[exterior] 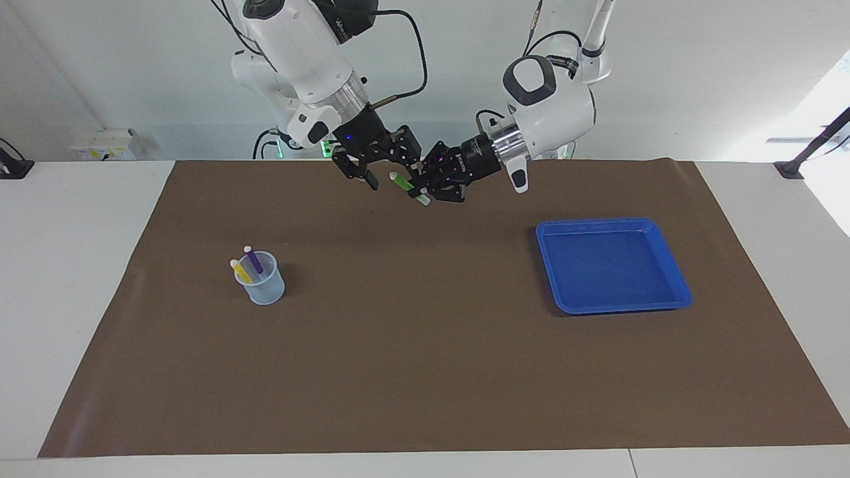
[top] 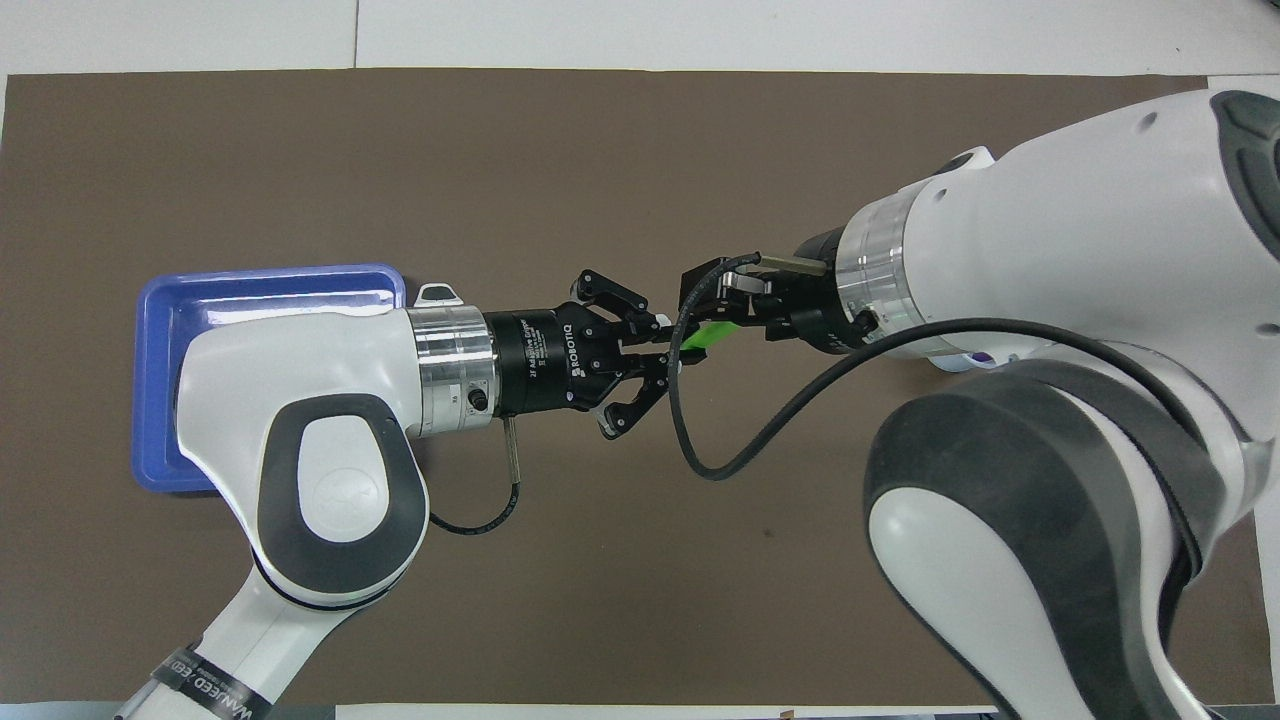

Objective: Transfer and insert pens with both arms
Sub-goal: 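Grasp the green pen with the right gripper and open the left gripper, then insert the green pen into the cup while the left gripper withdraws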

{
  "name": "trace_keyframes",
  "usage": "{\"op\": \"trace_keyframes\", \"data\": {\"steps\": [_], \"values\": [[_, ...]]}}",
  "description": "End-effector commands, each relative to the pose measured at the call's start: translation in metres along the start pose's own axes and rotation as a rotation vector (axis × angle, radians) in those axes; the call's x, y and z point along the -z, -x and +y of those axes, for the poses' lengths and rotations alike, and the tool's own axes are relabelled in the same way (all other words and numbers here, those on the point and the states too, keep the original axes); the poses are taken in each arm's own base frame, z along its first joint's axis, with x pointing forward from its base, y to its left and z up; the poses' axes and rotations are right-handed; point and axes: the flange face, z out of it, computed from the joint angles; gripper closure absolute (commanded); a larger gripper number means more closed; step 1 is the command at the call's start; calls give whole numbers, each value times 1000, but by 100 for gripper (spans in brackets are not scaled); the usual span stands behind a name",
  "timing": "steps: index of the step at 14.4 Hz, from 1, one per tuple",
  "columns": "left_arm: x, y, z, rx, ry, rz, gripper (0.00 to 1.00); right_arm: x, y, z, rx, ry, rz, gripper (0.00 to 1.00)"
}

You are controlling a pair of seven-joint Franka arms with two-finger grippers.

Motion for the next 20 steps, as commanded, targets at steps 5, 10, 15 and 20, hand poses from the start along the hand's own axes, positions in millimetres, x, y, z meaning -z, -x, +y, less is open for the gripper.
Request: {"op": "trace_keyframes", "data": {"steps": [5,10,15,20], "values": [[-1,1,-10,19,53,-4,100,5,2,2,30,-4,48,100],[4,3,-8,43,95,-14,100,5,0,4,37,19,66,100],[10,11,-16,68,169,-4,0,4,-3,11,74,90,91,100],[23,7,-2,78,206,-8,0,2,-18,80,272,255,103,100]]}}
